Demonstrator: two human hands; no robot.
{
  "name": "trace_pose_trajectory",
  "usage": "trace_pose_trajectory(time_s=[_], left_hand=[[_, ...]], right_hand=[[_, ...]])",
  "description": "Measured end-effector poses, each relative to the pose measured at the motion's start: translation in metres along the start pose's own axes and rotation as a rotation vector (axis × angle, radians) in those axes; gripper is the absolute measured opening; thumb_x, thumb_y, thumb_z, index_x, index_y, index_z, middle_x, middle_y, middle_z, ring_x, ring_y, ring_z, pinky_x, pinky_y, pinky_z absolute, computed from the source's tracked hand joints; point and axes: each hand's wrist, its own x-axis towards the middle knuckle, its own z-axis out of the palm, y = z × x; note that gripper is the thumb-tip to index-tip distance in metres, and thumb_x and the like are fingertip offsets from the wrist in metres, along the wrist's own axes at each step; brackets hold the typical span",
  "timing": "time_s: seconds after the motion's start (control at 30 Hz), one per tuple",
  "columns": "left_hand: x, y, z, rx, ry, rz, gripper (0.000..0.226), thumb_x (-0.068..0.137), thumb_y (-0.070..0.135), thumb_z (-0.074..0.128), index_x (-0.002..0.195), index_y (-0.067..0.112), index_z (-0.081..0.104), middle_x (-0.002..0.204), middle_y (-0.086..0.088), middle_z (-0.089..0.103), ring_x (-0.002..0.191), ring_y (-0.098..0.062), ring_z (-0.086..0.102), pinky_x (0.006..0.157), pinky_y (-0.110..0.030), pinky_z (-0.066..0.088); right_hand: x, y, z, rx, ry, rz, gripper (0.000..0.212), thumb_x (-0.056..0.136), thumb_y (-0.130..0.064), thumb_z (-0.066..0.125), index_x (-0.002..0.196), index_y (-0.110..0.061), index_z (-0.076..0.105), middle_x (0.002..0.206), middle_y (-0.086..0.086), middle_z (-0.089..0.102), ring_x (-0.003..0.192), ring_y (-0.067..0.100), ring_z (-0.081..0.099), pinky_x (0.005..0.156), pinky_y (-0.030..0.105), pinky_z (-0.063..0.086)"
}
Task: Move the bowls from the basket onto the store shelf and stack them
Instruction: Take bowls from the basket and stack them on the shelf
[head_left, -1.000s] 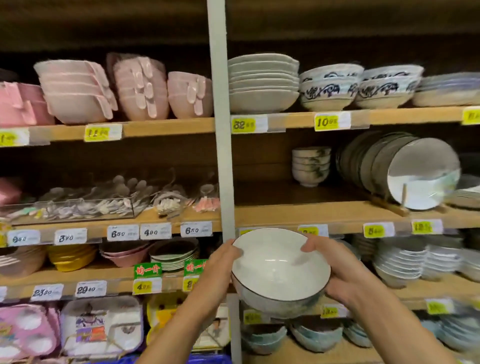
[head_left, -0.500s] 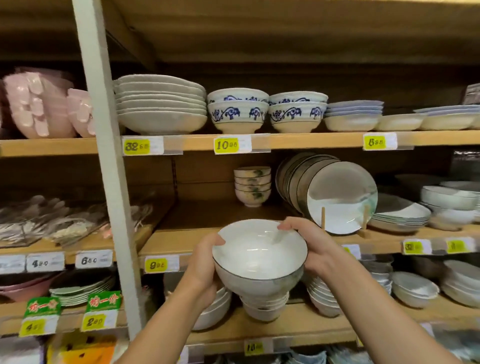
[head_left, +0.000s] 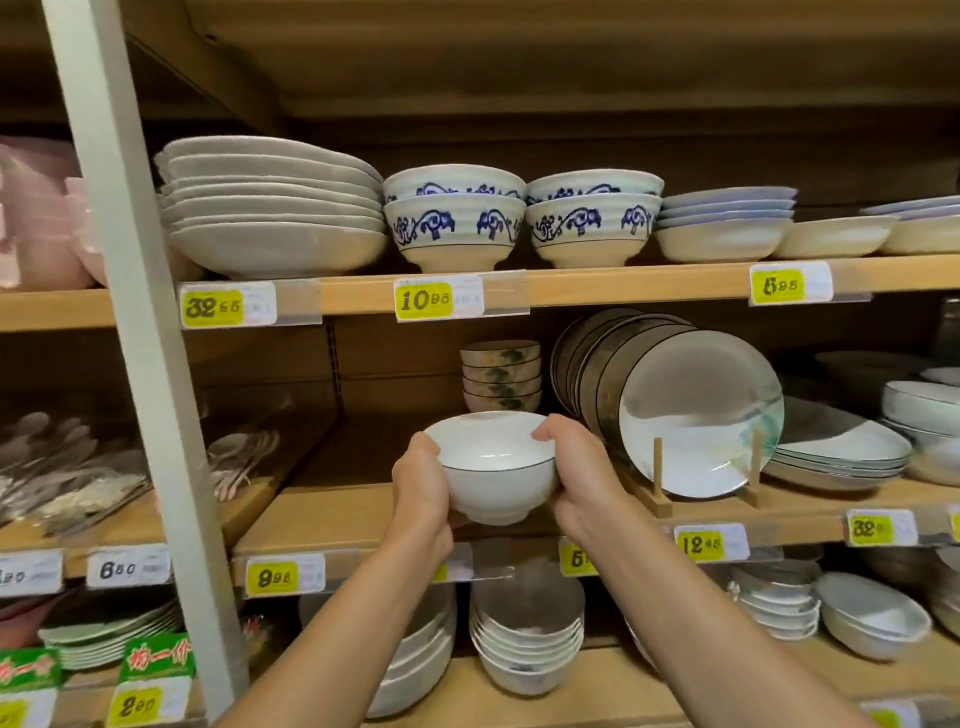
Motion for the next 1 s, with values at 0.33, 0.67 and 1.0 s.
trace_pose_trajectory(time_s=[0.33,0.67,1.0], left_hand=[[0.090,-0.024,-0.001,0.235,-0.237,-0.087,0.041,0.091,0.034,0.038,0.127,0.019,0.052,0.115,-0.008,0.063,0.107,-0.026,0.059,0.100,-0.047,0.047],[0.131,-0.033,0.000,0.234,-0.348,-0.252,0.051,0.087,0.027,0.048,0.137,0.022,0.040,0.128,-0.007,0.056,0.115,-0.025,0.056,0.102,-0.043,0.046],[0.144,-0.015,-0.001,0.161,-0.429,-0.267,0.021,0.090,0.004,0.043,0.077,0.014,0.056,0.082,-0.010,0.065,0.080,-0.026,0.061,0.067,-0.034,0.052]], right_hand=[[0.079,0.031,0.006,0.018,0.262,0.073,0.046,0.084,0.004,0.039,0.126,-0.006,0.056,0.113,0.018,0.062,0.103,0.034,0.060,0.080,0.038,0.050],[0.110,0.038,-0.015,0.044,0.217,0.094,0.041,0.069,0.011,0.038,0.103,0.003,0.060,0.115,0.025,0.063,0.109,0.043,0.059,0.098,0.050,0.048],[0.133,0.028,-0.025,0.033,-0.173,0.304,0.045,0.067,0.007,0.039,0.106,0.004,0.063,0.097,0.027,0.070,0.081,0.041,0.071,0.060,0.045,0.059]])
